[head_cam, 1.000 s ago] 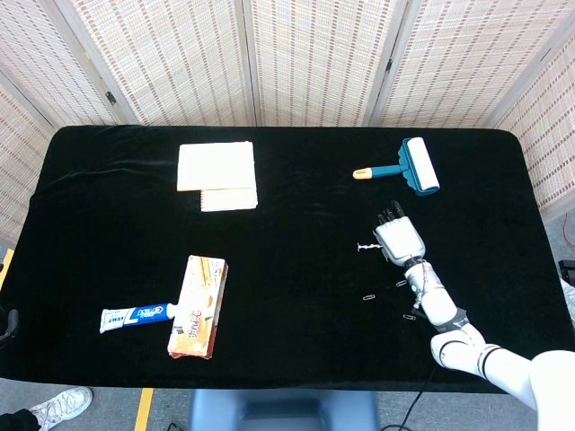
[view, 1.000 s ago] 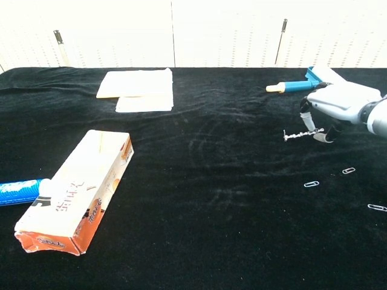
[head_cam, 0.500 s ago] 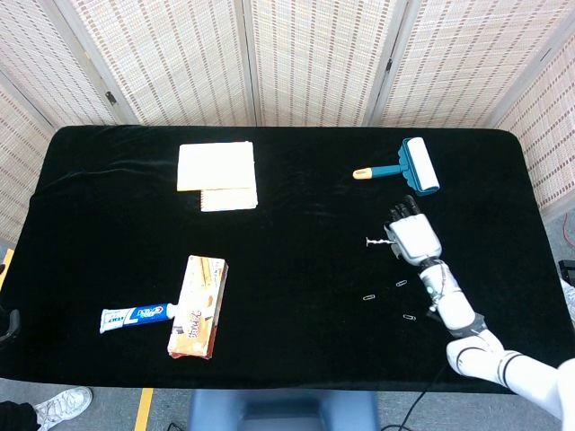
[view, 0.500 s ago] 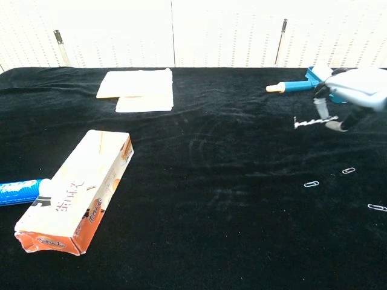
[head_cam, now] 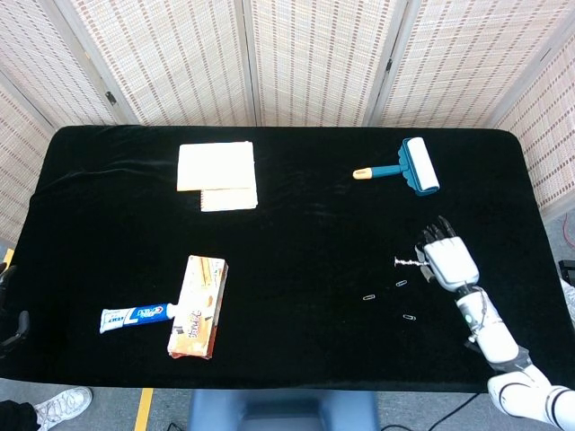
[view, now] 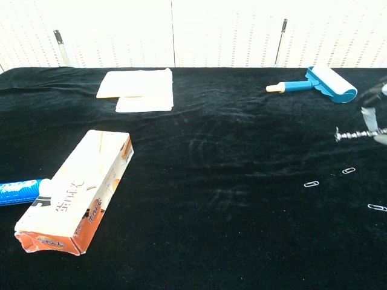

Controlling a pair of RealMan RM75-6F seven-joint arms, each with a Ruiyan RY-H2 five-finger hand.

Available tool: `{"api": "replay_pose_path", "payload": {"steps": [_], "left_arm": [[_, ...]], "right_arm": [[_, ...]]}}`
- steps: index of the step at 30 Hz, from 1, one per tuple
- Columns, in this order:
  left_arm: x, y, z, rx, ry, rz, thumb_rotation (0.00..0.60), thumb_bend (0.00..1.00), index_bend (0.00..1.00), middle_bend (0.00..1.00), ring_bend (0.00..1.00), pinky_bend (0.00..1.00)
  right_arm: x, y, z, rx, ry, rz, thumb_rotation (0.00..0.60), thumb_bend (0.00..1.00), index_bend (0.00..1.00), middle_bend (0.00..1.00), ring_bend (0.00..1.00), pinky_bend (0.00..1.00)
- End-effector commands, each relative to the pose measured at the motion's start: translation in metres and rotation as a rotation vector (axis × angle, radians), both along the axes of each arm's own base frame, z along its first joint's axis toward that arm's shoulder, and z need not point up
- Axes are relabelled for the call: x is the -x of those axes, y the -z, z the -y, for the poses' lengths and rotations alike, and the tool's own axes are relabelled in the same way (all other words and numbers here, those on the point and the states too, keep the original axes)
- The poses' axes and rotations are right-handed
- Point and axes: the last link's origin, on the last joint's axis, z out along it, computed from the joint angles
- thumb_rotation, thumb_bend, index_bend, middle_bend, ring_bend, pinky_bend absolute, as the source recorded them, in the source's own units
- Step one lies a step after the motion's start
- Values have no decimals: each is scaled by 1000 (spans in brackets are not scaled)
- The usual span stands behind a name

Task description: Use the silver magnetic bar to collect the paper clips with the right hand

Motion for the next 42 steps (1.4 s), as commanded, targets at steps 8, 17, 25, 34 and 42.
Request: {"api": "replay_pose_path", "payload": {"steps": [8, 17, 25, 34, 42], "left_arm": [[-2, 2, 0, 3, 8, -6, 600, 574, 0, 78, 89, 62], [-2, 3, 0, 8, 7, -7, 600, 574, 0, 79, 89, 62], [-1, 2, -1, 9, 4, -6, 600, 574, 0, 78, 89, 63], [-2, 1, 0, 5, 6, -2, 600, 574, 0, 78, 89, 62], [-2, -1, 2, -2, 11, 7, 600, 574, 0, 79, 89, 62]], "right_arm": [[11, 10, -19, -47, 4, -42, 600, 472, 1000, 275, 159, 0], [19, 16, -24, -60, 29, -64, 600, 473, 1000, 276, 159, 0], [18, 18, -21, -63, 29, -67, 600, 473, 1000, 281, 159, 0], [2, 13, -22, -52, -14, -25, 600, 473, 1000, 287, 158, 0], [-17, 11, -26, -56, -62, -6, 600, 472, 1000, 287, 158, 0]]}}
